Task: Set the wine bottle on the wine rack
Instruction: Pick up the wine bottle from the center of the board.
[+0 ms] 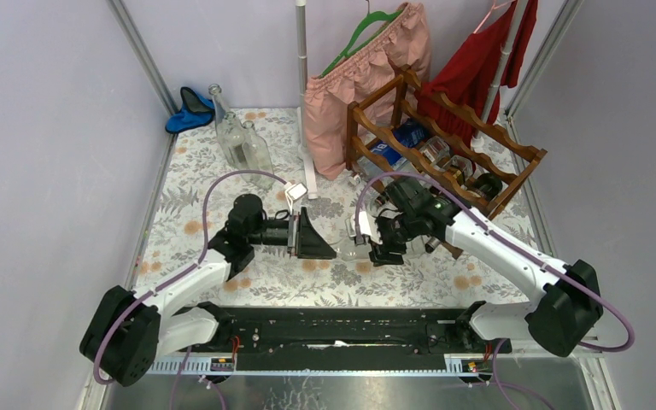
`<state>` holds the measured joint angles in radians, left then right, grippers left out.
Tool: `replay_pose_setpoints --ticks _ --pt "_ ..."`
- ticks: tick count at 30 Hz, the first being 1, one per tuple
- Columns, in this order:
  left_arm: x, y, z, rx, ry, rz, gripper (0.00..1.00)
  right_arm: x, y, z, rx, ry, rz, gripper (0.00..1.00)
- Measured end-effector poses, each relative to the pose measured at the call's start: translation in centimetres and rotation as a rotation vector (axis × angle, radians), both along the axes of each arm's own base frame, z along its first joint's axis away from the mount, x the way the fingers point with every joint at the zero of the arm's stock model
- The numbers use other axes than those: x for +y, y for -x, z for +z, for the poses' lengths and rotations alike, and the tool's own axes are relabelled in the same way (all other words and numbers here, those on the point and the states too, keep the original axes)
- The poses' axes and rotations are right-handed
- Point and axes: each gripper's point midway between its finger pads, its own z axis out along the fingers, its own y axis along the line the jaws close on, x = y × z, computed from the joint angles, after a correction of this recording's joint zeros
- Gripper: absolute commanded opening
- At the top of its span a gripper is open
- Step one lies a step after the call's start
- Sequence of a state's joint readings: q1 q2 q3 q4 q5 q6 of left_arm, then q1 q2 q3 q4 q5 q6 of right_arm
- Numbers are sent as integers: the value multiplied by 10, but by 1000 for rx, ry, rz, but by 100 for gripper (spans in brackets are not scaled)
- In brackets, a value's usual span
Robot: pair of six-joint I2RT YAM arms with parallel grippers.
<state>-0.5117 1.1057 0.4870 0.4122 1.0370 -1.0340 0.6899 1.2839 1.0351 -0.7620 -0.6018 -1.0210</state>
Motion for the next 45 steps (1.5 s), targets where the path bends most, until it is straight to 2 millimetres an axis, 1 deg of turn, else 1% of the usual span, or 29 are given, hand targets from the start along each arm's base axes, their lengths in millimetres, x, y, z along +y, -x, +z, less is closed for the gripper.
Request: replay_pose_setpoints --ticks 4,7,13,16,19,24,26,27,28,29,30,31,33,35,36,37,39,41,43,45 --pt "-4 3 -1 25 14 16 80 3 -2 -5 -5 23 4 0" --pt "-4 1 -3 53 14 47 76 5 0 -9 -11 41 11 0" --pt "-5 -3 0 62 19 77 68 6 -2 -7 -25 53 1 0" --pt "-5 -3 -1 68 13 84 66 6 -4 -7 -34 62 -5 0" --pt "-6 -4 -4 76 4 93 58 7 -5 -7 -37 70 -6 0" --pt "-6 -4 -7 88 -8 100 56 6 -6 -8 -43 82 -8 0" --pt "-6 -4 -8 89 -11 99 53 6 -5 -9 -41 86 -8 0" --pt "-6 -4 -8 89 -13 99 49 6 -5 -10 -40 87 -7 0" --pt "-6 -4 -9 88 -15 99 41 6 -5 -10 -39 88 -7 0" --pt "-5 -4 -11 86 -21 98 27 6 -5 -10 -39 90 -8 0" --pt "-5 -3 -13 92 -27 98 18 5 -6 -11 -41 95 -10 0" --pt "-5 -3 -17 101 -44 100 12 3 -6 -11 -41 106 -17 0" --pt "-5 -3 -20 103 -52 96 4 2 -6 -13 -38 119 -19 0" --pt "-5 -3 -22 100 -56 93 1 1 -6 -14 -36 125 -20 2" --pt "-5 -3 -22 97 -56 92 1 1 -5 -14 -36 128 -20 5" --pt "-5 -3 -22 94 -56 89 0 0 -5 -14 -35 130 -20 10" --pt "-6 -3 -21 85 -51 85 0 0 -5 -12 -34 132 -21 22" --pt "-6 -3 -20 80 -45 84 0 0 -5 -10 -33 134 -24 43" --pt "-6 -2 -21 79 -30 83 0 -1 -5 -8 -31 140 -27 70" --pt "-6 -1 -23 84 -11 86 0 -3 -3 -9 -26 152 -31 84"
